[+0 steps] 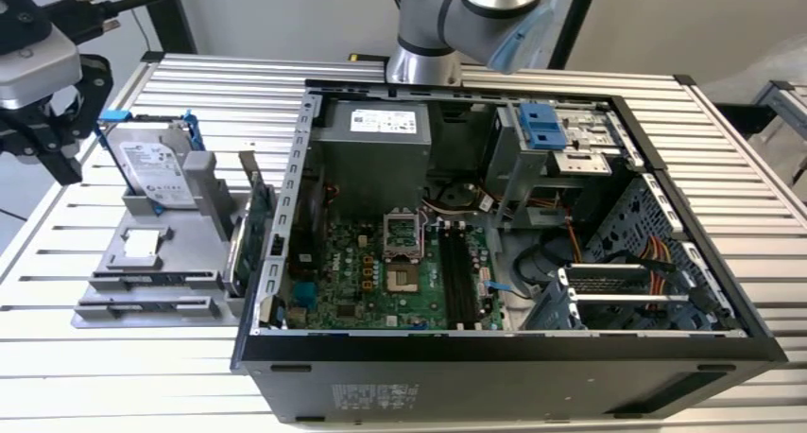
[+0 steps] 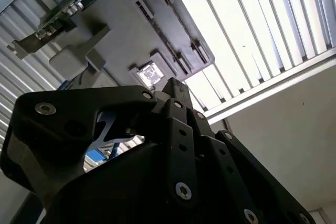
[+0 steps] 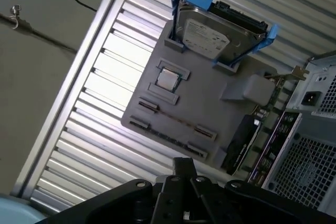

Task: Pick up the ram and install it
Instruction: 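Pick up the ram and move it above insertion slot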

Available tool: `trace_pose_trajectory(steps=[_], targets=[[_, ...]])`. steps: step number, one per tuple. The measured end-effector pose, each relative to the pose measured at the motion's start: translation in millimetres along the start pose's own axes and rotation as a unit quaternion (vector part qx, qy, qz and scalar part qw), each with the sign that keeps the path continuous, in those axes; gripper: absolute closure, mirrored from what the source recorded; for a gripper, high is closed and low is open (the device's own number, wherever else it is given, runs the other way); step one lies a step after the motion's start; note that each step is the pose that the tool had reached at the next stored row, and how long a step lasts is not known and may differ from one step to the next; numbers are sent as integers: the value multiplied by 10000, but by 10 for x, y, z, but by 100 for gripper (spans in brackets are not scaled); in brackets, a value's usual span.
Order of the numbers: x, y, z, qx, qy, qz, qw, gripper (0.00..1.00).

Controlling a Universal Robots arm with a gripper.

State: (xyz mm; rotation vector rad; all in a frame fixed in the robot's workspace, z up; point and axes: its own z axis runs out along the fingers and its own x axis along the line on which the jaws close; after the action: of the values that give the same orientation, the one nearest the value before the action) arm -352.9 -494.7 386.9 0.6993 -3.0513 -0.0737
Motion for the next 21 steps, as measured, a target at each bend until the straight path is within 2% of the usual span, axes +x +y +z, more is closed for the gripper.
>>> trace_pose_trajectory(steps=[10,16,21], targets=[[0,0,0,0,20,-421,9991,100],[0,0,0,0,32,-671,9977,100],[0,0,0,0,42,-878,9961,100]])
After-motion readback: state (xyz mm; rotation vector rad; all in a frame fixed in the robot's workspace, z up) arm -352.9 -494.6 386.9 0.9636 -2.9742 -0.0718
